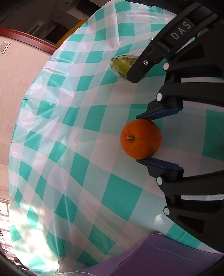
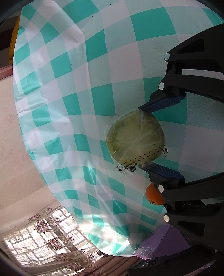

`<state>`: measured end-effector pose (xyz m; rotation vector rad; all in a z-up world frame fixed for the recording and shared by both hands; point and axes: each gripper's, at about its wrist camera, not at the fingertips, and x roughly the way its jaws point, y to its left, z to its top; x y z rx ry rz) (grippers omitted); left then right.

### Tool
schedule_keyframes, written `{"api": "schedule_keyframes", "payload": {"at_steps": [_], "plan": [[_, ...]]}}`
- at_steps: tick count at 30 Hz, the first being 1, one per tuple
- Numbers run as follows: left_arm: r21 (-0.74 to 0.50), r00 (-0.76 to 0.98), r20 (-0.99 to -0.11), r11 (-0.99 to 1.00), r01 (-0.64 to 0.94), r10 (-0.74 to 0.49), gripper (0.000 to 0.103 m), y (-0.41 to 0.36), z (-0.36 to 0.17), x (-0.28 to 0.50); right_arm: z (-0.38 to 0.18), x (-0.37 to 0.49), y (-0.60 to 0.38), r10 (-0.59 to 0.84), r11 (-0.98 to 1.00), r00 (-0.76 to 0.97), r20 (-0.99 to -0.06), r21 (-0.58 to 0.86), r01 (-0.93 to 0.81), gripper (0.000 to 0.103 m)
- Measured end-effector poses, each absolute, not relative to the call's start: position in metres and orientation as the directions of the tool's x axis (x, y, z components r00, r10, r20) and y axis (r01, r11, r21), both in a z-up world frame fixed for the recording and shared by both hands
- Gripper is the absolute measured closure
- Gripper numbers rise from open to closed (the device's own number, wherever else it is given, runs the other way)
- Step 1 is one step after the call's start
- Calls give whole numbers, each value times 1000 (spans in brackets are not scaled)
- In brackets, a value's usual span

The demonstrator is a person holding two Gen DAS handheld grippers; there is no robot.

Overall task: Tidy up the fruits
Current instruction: 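Carry the orange in the left tool and cabbage in the right tool to the box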

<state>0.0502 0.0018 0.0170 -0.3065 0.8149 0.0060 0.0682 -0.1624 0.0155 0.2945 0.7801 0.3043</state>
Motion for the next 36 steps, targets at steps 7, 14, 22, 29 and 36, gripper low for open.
{"api": "schedule_keyframes", "payload": {"at_steps": [7,14,22,29,36], "plan": [[-271,716,-689,957,-106,-116,60,6,18,7,13,43,-165,388,912,652,-651,373,-170,46],[-277,774,-621,958,-68,-124,60,9,27,-29,15,18,-161,391,913,660,-641,361,-189,46],[-315,810,-569,948,-52,-144,60,18,32,-53,19,-8,-155,386,917,680,-623,341,-208,46],[-265,873,-481,963,-54,-84,60,21,44,-92,29,-28,-148,408,906,724,-556,343,-247,46],[-202,936,-353,977,-74,-2,60,23,79,-135,43,-48,-131,448,889,741,-499,332,-314,45]]}}
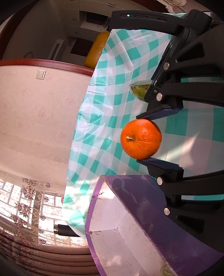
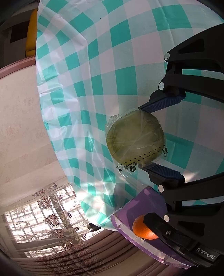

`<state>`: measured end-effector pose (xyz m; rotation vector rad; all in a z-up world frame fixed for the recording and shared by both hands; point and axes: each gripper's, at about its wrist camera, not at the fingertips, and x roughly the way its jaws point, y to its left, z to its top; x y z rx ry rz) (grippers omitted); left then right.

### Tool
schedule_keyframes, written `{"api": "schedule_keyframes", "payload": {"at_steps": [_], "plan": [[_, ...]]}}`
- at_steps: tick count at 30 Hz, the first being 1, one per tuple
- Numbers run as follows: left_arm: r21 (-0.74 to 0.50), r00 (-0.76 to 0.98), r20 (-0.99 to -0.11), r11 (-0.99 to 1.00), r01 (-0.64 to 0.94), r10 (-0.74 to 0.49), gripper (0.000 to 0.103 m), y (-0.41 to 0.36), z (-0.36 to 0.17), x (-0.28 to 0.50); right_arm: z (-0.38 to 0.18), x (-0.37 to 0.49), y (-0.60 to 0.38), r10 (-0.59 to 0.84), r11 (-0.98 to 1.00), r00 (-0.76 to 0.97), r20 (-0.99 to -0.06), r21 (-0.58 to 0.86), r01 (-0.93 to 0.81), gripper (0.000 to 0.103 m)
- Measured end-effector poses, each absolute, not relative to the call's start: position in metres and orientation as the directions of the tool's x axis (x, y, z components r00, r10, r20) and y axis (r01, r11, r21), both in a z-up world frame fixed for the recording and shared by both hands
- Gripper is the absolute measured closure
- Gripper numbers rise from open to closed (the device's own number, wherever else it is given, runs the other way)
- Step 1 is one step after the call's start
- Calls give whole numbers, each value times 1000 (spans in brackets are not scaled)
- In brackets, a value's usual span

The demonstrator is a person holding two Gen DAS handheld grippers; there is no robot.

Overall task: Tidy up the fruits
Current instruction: 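Carry the orange in the left tool and cabbage in the right tool to the box, then open the left tool to drop the orange in the box while the right tool drops the cabbage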

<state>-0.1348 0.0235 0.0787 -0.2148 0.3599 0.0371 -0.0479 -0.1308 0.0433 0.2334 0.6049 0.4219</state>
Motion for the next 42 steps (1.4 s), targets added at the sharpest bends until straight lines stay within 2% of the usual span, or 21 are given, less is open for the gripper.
{"api": "schedule_keyframes", "payload": {"at_steps": [7,15,19,23,26,32,42], "plan": [[-196,963,-262,974,-114,60,60,45,112,-174,65,-70,-98,512,859,726,-459,286,-425,45],[-184,946,-260,951,-247,195,60,79,137,-207,91,-91,-62,577,814,694,-431,239,-529,45],[-199,910,-315,919,-340,268,60,115,143,-213,106,-96,-38,607,786,665,-435,206,-583,45],[-254,865,-416,877,-408,282,60,162,144,-215,118,-100,-9,627,759,630,-459,174,-628,45],[-221,826,-472,866,-449,308,60,183,144,-215,124,-105,14,640,736,609,-469,146,-661,45],[-166,763,-531,838,-519,368,60,213,139,-219,124,-118,58,639,689,574,-512,48,-723,45],[-130,663,-654,809,-573,364,60,251,115,-221,106,-127,123,545,628,523,-655,-96,-773,45]]}}
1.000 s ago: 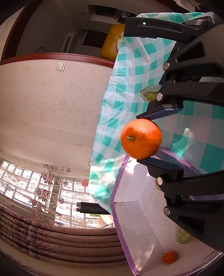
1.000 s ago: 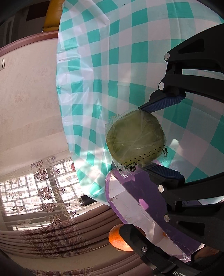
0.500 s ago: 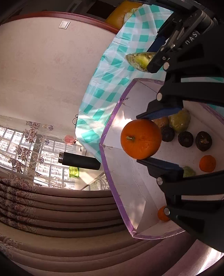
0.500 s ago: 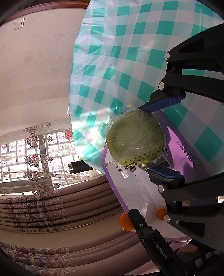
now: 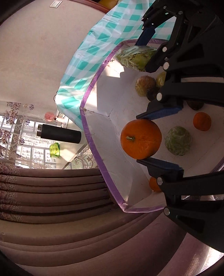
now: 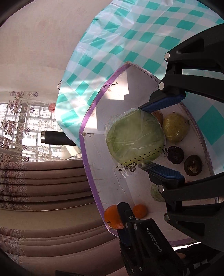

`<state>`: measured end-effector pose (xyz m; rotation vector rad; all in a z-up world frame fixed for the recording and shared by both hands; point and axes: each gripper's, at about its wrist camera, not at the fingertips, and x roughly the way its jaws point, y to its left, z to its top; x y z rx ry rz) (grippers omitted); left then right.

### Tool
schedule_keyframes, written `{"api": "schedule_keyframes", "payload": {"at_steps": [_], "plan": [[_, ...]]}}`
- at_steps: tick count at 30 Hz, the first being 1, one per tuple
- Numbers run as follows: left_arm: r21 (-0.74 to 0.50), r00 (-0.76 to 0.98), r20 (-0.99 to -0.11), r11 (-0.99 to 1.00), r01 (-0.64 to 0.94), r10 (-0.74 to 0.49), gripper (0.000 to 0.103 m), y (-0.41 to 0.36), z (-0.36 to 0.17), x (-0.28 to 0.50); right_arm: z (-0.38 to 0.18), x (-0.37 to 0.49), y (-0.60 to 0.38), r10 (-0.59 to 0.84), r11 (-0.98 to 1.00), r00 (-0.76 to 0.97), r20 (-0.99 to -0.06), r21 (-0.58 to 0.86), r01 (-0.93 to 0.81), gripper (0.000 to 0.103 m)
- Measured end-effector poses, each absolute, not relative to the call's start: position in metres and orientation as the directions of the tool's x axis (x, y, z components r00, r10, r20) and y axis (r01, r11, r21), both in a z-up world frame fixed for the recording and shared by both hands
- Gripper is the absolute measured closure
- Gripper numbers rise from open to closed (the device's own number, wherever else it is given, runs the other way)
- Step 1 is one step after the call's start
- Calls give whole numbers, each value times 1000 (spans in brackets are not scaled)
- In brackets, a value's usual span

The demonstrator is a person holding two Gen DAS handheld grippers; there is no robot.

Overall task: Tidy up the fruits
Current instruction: 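Open the left tool to drop the orange in the box while the right tool drops the cabbage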

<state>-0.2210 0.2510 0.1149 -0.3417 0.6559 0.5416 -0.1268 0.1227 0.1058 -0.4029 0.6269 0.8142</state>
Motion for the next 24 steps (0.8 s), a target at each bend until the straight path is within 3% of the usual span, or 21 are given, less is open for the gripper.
{"api": "schedule_keyframes", "payload": {"at_steps": [6,17,19,21,22,24], "plan": [[-115,635,-689,813,-571,349,60,259,105,-215,92,-119,149,447,598,488,-750,-155,-787,45],[-99,613,-717,821,-563,334,59,259,98,-208,72,-111,172,353,585,452,-819,-184,-790,45],[-104,619,-714,825,-556,327,51,259,99,-208,71,-111,174,341,585,454,-823,-192,-788,41],[-93,619,-700,814,-574,356,6,259,104,-211,73,-113,175,335,584,472,-815,-214,-783,21],[-74,614,-690,806,-587,383,1,258,107,-212,75,-113,174,334,583,478,-812,-220,-782,20],[-50,614,-674,805,-592,410,2,257,112,-213,78,-113,173,332,588,482,-811,-222,-778,16]]}}
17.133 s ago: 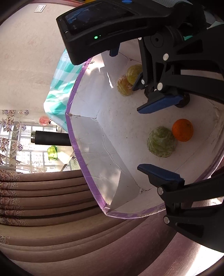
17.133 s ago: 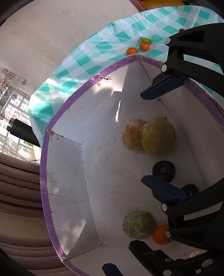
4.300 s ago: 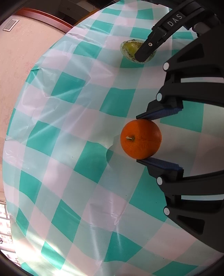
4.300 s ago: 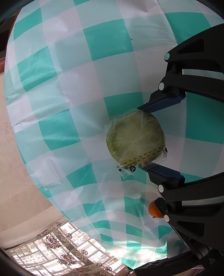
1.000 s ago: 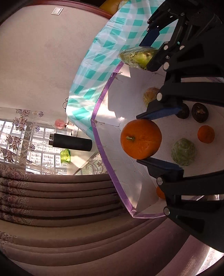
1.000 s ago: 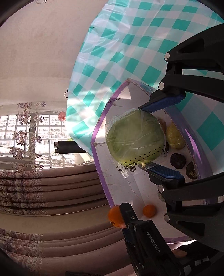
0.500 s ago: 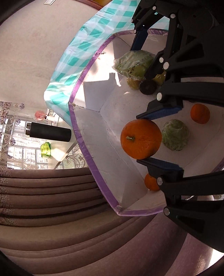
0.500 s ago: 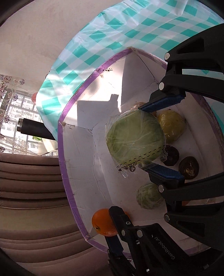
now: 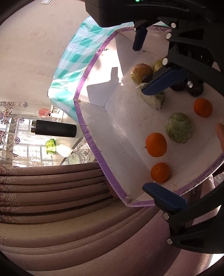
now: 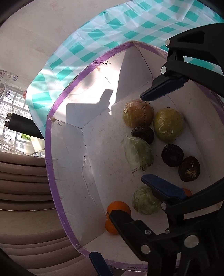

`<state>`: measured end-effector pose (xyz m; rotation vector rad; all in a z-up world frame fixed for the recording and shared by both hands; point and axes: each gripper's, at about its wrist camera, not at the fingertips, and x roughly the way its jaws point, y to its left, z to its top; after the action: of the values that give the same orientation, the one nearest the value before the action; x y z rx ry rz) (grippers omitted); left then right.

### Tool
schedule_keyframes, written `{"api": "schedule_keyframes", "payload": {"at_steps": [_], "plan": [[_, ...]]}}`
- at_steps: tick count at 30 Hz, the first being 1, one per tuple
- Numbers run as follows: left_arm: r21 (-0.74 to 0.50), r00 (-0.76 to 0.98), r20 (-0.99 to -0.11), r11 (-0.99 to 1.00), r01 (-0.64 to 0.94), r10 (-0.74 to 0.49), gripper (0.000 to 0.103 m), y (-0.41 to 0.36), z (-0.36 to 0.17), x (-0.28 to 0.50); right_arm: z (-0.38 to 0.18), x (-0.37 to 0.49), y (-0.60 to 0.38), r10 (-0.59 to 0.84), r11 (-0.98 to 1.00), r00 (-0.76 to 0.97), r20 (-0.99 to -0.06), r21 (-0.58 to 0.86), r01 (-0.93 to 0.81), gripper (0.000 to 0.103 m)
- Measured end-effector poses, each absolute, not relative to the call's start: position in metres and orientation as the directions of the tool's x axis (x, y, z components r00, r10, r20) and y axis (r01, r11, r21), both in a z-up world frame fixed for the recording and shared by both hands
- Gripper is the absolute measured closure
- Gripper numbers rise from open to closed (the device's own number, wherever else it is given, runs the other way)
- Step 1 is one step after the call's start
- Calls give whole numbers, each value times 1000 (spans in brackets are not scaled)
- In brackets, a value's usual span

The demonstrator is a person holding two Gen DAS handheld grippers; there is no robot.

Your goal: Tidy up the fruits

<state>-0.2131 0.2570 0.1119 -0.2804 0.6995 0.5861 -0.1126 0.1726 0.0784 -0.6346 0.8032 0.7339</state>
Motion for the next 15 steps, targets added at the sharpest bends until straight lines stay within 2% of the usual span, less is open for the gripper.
{"api": "schedule_keyframes", "payload": {"at_steps": [7,15], "plan": [[-82,566,-752,804,-588,337,2,268,103,-206,74,-105,167,290,611,466,-836,-213,-762,15],[-63,548,-774,822,-566,318,2,264,97,-202,67,-101,167,263,615,451,-853,-212,-759,14]]}}
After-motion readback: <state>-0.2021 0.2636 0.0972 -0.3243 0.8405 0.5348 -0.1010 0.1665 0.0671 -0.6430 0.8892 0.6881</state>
